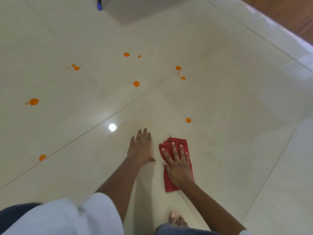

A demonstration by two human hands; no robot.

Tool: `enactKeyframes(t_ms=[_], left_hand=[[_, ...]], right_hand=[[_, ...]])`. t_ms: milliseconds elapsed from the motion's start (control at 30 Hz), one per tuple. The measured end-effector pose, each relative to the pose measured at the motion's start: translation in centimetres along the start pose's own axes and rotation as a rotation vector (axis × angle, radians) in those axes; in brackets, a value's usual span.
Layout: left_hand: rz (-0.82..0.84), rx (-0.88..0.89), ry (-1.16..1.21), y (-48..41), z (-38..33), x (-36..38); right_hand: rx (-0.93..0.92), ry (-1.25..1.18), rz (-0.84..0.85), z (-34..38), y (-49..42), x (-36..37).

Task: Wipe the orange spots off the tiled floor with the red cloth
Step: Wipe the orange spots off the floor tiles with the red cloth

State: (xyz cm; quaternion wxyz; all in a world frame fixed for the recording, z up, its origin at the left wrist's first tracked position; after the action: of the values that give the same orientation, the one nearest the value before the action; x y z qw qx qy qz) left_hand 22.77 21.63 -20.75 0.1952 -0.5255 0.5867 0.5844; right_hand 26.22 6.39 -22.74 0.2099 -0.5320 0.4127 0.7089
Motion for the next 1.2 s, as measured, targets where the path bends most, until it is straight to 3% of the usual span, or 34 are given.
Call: enactKeyframes(t_ms=[200, 400, 500, 633, 700, 800, 900, 1033, 1100, 1200], left_hand=[[-0.05, 0.116, -0.033, -4.7, 1.4, 0.0], [-0.033, 0.107, -0.032, -7.7, 2.3, 0.9], [-0.092, 0.032, 0.001, -7.9, 2.9, 0.4], [-0.06, -0.066, 0.069, -8.0, 3.3, 0.9], [-0.048, -0.061, 0.076, -8.5, 2.9, 0.8], [-0.057, -0.074, 0.098, -9.0, 2.6, 0.9], [-0.079, -0.064, 0.101, -9.3, 3.3, 0.5], [-0.095, -0.113, 0.117, -8.8, 3.4, 1.3], [-0.087, -0.188, 0.151, -8.0, 3.0, 1.8], [-0.093, -0.22, 0.146, -7.5, 2.7, 1.4]], right_hand=[[0.166, -0.108, -0.206, -2.8, -3.0, 0.8], [0.232, -0.096, -0.21, -6.3, -14.8, -3.1], [0.069, -0.059, -0.168, -1.7, -18.7, -3.6], [-0.295, 0.019, -0.201, -0.4, -11.7, -0.8], [-0.302, -0.002, -0.227, -4.5, -9.8, -0.9], [-0.16, 0.025, -0.296, -8.7, -15.3, -3.5], [-0.079, -0.024, -0.253, -4.5, -23.2, -6.2], [-0.333, 0.028, -0.204, 3.3, -21.3, -3.0], [-0.522, 0.089, -0.194, 2.1, -15.6, -0.7], [-0.531, 0.085, -0.221, -4.8, -12.7, -1.4]])
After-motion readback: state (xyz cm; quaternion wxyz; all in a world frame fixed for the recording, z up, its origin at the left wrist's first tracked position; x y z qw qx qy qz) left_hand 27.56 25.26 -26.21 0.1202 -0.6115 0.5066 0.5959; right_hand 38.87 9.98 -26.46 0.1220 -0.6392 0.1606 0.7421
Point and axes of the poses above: each hand's wrist, its own y-axis away from the middle knuckle, its own x-axis out of the palm, z = x × y, the point moved 6 cm from there along -y, towards the middle knuckle, and after that the axes turned 4 degrees about x, right-handed, at the moved point
